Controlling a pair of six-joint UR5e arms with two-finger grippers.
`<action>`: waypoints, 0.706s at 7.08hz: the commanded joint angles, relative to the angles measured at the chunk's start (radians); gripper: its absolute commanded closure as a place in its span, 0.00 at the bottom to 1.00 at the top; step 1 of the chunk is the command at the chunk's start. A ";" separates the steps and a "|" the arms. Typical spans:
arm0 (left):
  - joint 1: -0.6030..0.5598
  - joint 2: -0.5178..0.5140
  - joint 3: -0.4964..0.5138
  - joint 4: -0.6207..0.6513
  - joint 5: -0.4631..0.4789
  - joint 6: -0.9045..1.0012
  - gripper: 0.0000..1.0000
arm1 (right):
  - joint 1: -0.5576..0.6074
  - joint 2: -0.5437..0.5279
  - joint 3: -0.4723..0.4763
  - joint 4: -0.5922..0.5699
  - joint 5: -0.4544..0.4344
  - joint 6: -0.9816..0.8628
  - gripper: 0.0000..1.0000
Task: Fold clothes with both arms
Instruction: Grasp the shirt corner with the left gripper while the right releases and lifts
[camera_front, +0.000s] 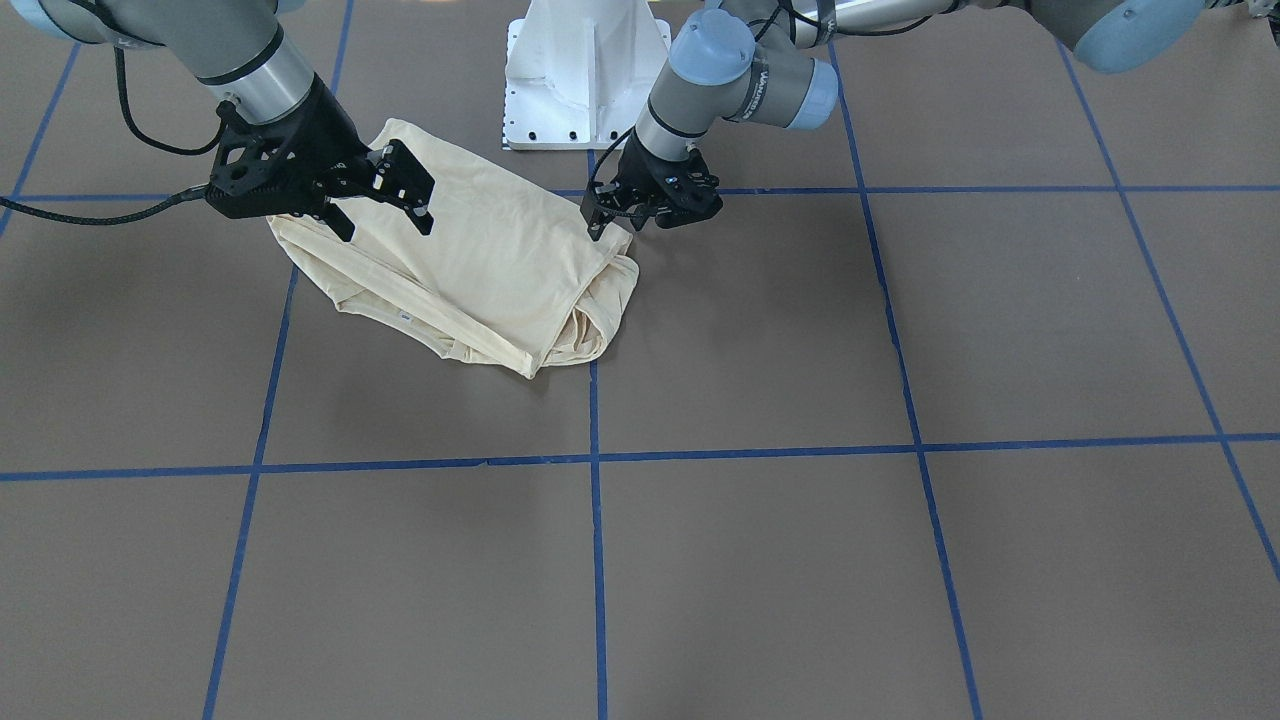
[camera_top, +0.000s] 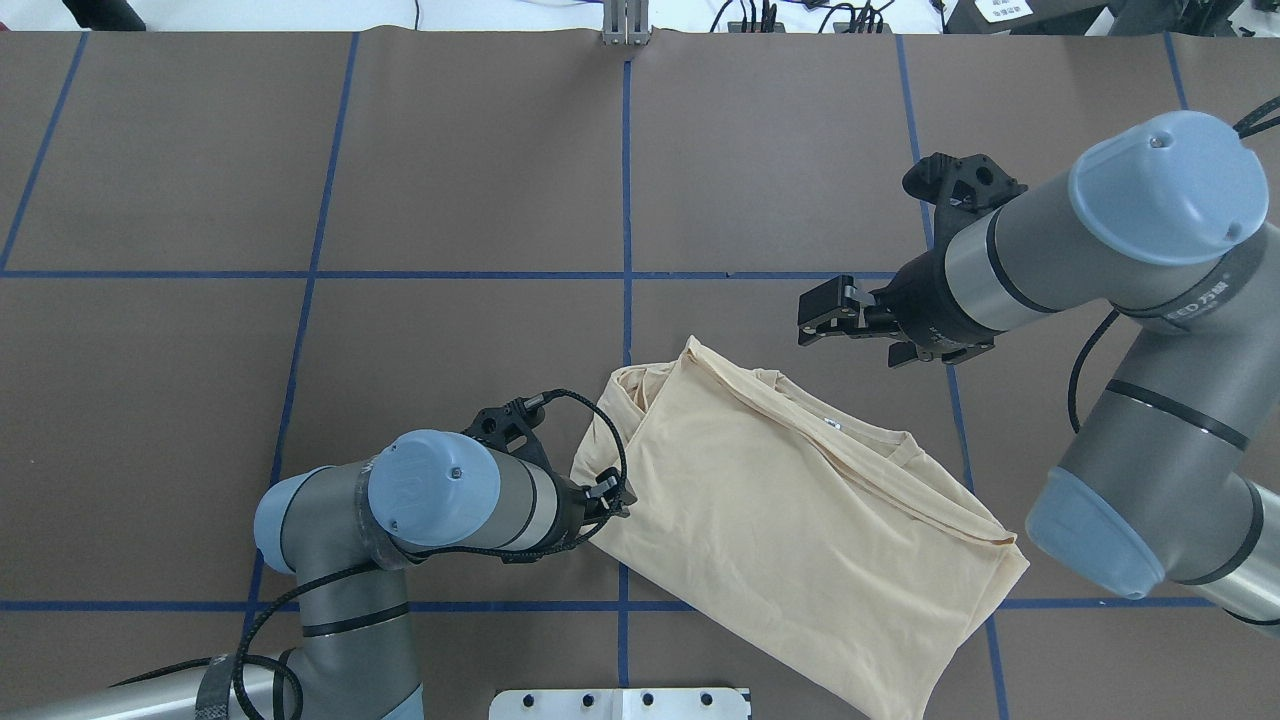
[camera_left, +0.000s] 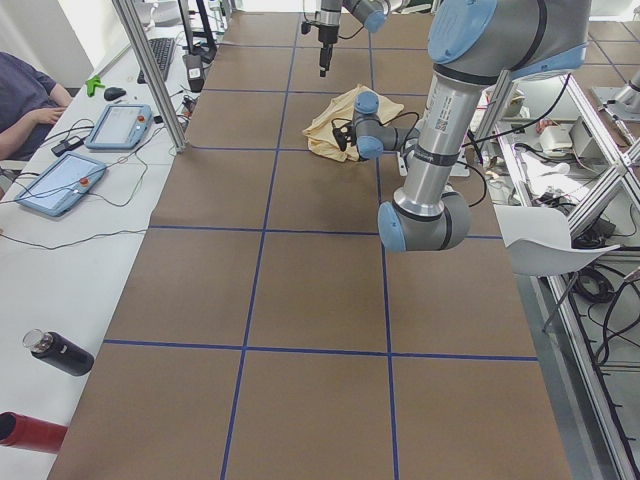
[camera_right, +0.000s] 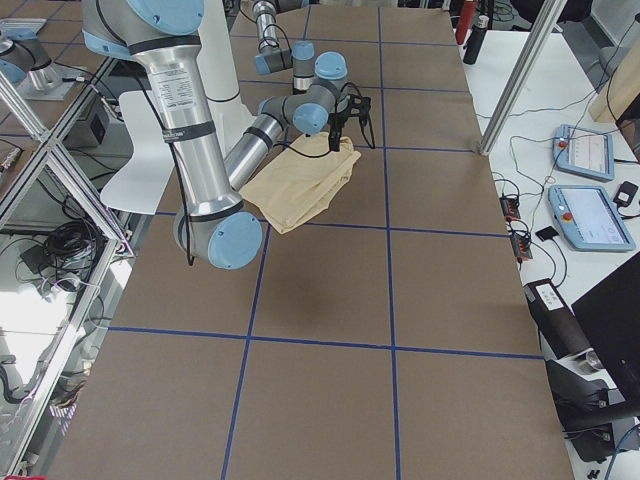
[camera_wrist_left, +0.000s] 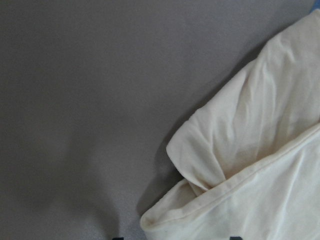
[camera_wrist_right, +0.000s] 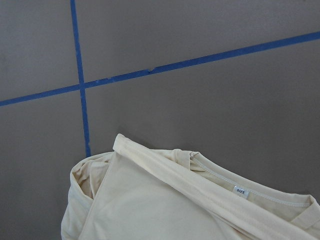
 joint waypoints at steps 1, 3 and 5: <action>-0.001 -0.003 0.008 0.002 0.010 0.001 0.26 | -0.001 0.001 0.001 0.000 0.002 0.000 0.00; -0.001 -0.003 0.012 0.002 0.010 0.001 0.27 | 0.001 0.001 0.004 0.000 0.004 0.006 0.00; -0.001 -0.008 0.012 0.002 0.010 0.001 0.36 | 0.001 0.001 0.004 0.000 0.006 0.008 0.00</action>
